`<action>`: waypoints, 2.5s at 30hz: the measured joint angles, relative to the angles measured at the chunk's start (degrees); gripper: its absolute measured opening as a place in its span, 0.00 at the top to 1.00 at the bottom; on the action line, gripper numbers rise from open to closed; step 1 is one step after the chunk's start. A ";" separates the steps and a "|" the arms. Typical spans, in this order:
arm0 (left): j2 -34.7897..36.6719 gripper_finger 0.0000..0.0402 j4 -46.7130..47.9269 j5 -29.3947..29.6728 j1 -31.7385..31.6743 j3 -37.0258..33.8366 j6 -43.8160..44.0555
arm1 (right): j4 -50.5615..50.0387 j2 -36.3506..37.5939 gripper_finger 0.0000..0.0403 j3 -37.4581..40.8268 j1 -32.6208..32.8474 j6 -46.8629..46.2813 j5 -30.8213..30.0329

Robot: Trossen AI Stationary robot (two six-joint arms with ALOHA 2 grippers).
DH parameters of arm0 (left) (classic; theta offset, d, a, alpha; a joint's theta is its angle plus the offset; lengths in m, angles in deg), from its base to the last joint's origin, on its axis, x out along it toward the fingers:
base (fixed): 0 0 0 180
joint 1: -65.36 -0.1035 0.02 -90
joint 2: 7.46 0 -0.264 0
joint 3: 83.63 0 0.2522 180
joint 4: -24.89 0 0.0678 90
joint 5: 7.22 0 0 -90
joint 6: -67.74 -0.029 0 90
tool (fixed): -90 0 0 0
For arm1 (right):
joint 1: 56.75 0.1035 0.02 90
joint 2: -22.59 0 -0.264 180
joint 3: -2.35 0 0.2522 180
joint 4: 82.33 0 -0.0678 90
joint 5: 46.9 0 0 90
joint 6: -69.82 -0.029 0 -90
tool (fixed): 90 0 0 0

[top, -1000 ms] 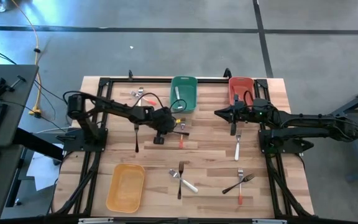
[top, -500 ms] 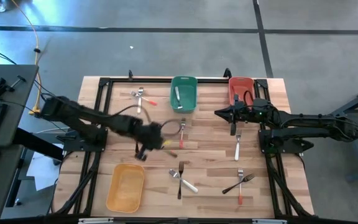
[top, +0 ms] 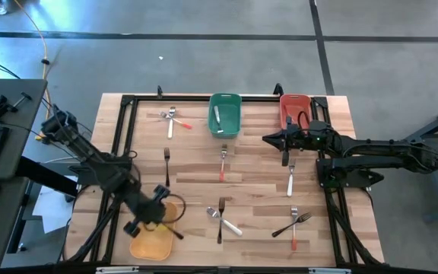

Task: Sort silverware by color (type)
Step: Put the black fork into the yellow bin, then put the white fork into the green bin

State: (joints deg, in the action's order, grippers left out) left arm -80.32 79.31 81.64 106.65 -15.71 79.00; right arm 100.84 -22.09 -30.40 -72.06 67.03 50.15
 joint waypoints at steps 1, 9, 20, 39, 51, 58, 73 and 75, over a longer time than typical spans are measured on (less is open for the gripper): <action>0.01 0.99 -0.58 0.16 1.06 -0.07 1.46 | -0.05 0.00 0.99 0.00 0.00 -0.25 0.00; 0.02 0.99 -7.49 7.59 5.36 -1.84 27.08 | -1.78 -0.03 0.99 0.00 1.18 -1.92 -0.19; -4.06 0.99 -9.87 25.12 13.85 -1.73 75.43 | -1.90 -0.04 0.99 0.00 6.40 0.12 -2.76; -23.11 0.99 17.66 21.27 22.61 15.68 108.53 | -2.10 -0.04 0.99 0.00 6.82 1.55 -3.68; -28.75 0.94 16.86 23.92 23.18 15.61 107.04 | -2.95 -0.04 0.99 0.00 6.86 1.27 -3.67; -28.61 0.84 16.42 24.11 21.96 15.61 102.55 | -2.95 -0.04 0.99 0.00 6.86 1.27 -3.67; -28.48 0.99 6.44 36.19 17.30 15.48 68.61 | -3.83 -0.04 0.99 0.00 6.86 1.27 -3.67; -28.44 0.99 1.95 36.80 15.91 14.83 62.46 | -3.82 -0.04 0.99 0.00 6.86 1.27 -3.67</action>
State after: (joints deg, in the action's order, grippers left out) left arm -108.76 81.26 118.44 122.56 -0.88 141.46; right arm 97.01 -22.14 -30.40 -65.20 68.30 46.48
